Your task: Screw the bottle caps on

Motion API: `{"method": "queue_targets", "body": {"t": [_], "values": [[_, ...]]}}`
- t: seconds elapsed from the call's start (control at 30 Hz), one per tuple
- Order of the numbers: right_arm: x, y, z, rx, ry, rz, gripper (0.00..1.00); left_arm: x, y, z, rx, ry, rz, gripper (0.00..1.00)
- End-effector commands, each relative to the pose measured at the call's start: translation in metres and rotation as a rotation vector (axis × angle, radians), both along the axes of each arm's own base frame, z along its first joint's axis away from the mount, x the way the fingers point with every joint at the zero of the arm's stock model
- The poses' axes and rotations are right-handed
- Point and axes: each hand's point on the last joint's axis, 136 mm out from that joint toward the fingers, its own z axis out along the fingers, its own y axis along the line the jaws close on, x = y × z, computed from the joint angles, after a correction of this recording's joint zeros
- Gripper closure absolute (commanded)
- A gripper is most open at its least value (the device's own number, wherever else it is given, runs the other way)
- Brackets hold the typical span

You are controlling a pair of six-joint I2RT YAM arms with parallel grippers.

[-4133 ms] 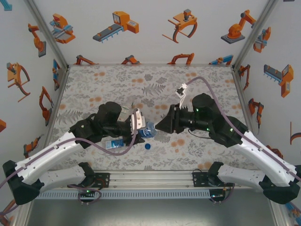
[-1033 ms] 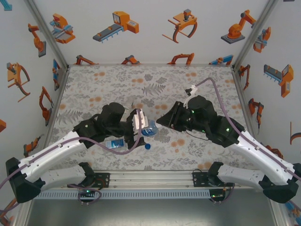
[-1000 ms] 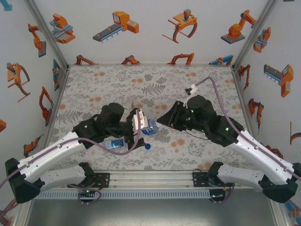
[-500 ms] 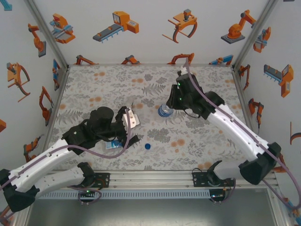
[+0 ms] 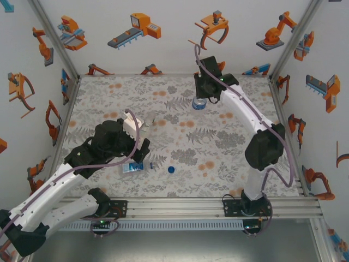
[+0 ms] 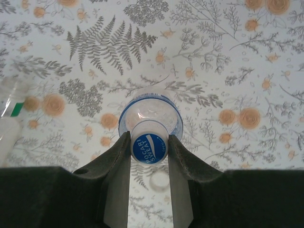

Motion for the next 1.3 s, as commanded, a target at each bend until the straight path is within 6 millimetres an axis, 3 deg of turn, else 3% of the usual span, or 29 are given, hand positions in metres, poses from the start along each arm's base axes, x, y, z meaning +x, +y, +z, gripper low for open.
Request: {"method": "queue_targets", "body": {"t": [0.0,0.2,0.43,0.57,0.7,0.97,1.27], "values": [[0.017,0.000,0.004,-0.035,-0.019,0.028,1.00,0.000,0.009,0.001,-0.010,0.029,0.054,0.03],[0.035,0.000,-0.017,-0.033,0.023,0.020,1.00,-0.001,0.007,-0.006,0.000,0.053,0.041,0.03],[0.036,0.001,-0.038,-0.020,0.070,0.011,1.00,-0.004,-0.003,-0.010,-0.019,0.076,-0.007,0.03],[0.035,-0.001,-0.044,-0.013,0.087,0.006,0.84,-0.004,-0.005,-0.012,-0.011,0.088,-0.011,0.03],[0.036,-0.001,-0.037,-0.008,0.077,0.004,0.67,-0.006,-0.007,-0.009,-0.024,0.084,-0.029,0.03],[0.031,-0.004,-0.006,-0.006,0.048,0.011,0.59,-0.007,-0.007,-0.003,-0.037,0.093,-0.023,0.03],[0.012,-0.010,0.029,0.015,0.021,0.020,0.57,-0.013,-0.001,0.005,-0.059,0.126,0.005,0.03]]}}
